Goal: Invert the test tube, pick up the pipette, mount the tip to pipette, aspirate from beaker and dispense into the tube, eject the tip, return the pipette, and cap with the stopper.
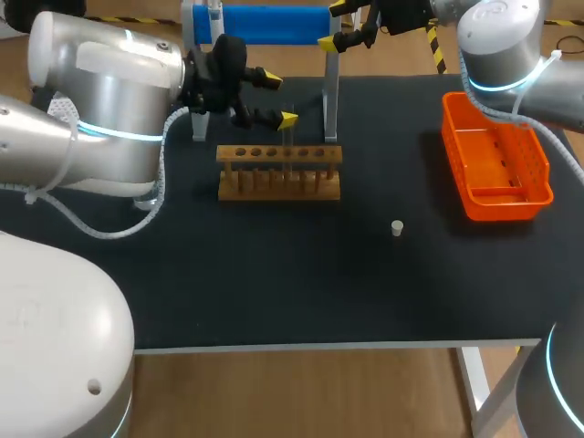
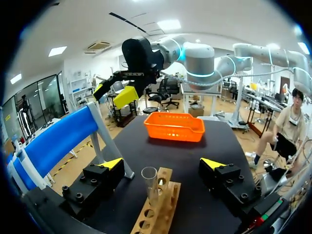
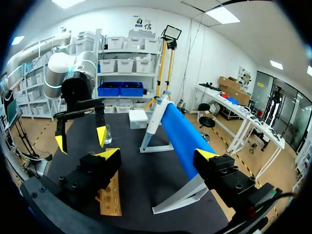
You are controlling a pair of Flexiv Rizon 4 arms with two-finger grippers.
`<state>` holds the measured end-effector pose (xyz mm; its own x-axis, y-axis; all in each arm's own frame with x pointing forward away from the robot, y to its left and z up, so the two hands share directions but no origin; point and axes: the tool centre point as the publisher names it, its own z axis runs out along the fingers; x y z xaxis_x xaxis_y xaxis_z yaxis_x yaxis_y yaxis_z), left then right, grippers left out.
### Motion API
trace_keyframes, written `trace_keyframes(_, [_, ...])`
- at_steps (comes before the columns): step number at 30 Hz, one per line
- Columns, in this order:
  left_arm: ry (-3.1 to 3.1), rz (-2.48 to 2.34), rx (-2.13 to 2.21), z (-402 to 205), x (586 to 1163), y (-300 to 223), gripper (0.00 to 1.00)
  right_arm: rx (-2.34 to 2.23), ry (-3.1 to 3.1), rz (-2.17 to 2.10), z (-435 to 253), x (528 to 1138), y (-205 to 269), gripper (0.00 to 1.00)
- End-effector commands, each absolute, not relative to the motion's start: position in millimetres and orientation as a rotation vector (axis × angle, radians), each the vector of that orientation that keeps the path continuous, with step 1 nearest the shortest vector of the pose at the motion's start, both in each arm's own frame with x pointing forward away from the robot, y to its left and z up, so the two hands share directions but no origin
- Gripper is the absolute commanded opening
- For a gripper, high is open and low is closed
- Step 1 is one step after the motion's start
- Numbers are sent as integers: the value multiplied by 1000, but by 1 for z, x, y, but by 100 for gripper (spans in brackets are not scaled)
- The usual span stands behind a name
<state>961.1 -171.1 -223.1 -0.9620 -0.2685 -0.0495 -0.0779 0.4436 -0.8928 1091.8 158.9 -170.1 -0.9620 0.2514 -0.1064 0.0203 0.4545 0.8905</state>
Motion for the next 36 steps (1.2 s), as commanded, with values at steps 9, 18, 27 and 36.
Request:
trace_keyframes(9, [2586, -1542, -256, -250, 974, -184, 100, 235, 2489, 1511, -169, 1093, 158, 100])
trace_keyframes(18, [2624, -1538, -229, -266, 975, -192, 100, 235, 2489, 1511, -169, 1093, 158, 100])
trace_keyframes(27, [2652, -1521, -179, -280, 976, -196, 100, 235, 2489, 1511, -169, 1093, 158, 100])
trace_keyframes(36, [2650, -1505, -142, -287, 982, -199, 100, 235, 2489, 1511, -169, 1093, 158, 100])
